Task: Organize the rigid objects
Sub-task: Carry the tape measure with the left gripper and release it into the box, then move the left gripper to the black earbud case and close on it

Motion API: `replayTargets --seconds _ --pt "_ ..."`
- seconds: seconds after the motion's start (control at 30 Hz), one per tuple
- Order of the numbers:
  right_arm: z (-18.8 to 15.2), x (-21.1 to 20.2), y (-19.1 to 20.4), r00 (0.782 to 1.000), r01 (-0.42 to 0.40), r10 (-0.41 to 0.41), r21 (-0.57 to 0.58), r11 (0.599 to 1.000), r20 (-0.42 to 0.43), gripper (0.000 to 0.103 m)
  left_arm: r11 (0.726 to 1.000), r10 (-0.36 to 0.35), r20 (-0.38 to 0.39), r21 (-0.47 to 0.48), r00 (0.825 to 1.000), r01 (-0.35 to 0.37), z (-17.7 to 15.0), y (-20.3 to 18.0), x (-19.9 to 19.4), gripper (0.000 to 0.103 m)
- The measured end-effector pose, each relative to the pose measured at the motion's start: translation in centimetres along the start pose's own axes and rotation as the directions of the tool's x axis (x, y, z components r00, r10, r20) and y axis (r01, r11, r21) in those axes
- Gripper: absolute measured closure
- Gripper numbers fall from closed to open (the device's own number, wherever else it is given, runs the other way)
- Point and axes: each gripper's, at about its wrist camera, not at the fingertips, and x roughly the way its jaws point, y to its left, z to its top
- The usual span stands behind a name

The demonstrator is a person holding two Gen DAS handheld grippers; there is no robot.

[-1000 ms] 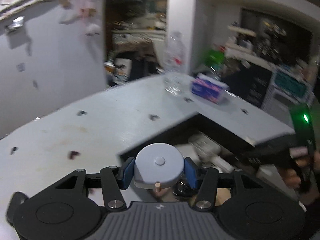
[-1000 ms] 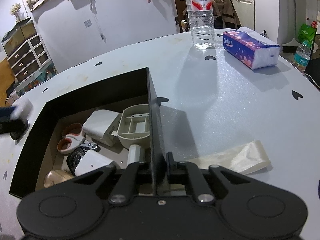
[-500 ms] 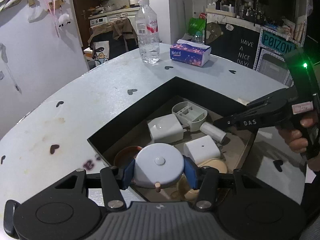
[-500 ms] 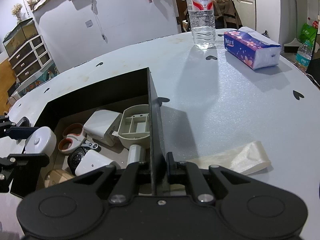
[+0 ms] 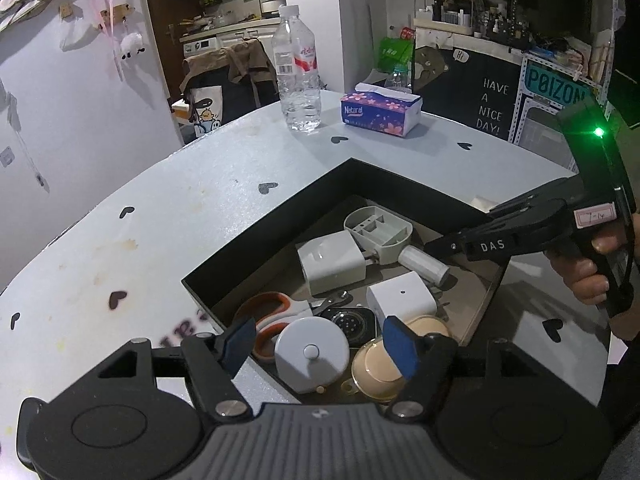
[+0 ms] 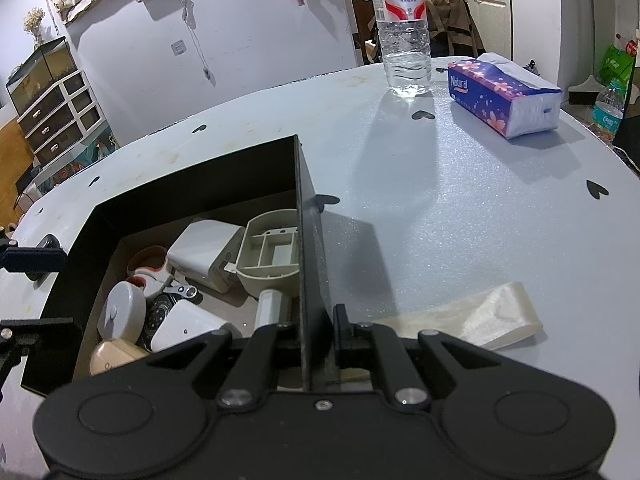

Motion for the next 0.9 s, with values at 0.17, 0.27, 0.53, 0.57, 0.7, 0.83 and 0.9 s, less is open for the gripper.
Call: replayTargets --seconds 0.17,0.27,0.53,0.57,0.7,0.83,0.9 --pt "0.0 0.0 0.0 1.000 -0.001 0.001 0.000 1.000 0.000 0.094 1.000 0.005 -0.006 -0.004 1.000 -0.005 0.2 -0.1 0.1 0.032" --pt "-0.1 0.0 0.0 1.000 -0.004 0.004 0.001 1.000 0.000 0.094 1.000 0.011 -0.008 -0.008 1.000 -0.011 0.2 -0.2 0.1 0.032" --pt "-0.1 0.0 0.0 1.000 -0.011 0.011 -0.002 1.000 -0.001 0.093 0.999 0.012 -0.015 -0.035 1.000 -0.012 0.2 -0.5 -0.5 0.016" --pt "0.0 0.0 -0.1 1.000 -0.012 0.012 -0.002 1.000 -0.001 0.093 0.999 0.008 -0.012 -0.042 1.000 -0.009 0.3 -0.4 -0.6 0.013" --pt "0.0 0.0 -0.1 1.000 -0.015 0.015 -0.001 1.000 -0.001 0.093 0.999 0.011 -0.007 -0.048 1.000 -0.011 0.3 -0.6 -0.9 0.005" --pt "0.0 0.0 -0.1 1.000 -0.014 0.014 -0.001 1.000 -0.001 0.093 0.999 0.018 0.005 -0.050 1.000 -0.018 0.4 -0.8 -1.4 0.000" --pt "0.0 0.0 -0.1 1.000 -0.014 0.014 -0.001 1.000 -0.001 0.093 0.999 0.019 0.013 -0.051 1.000 -0.018 0.4 -0.8 -1.7 0.000"
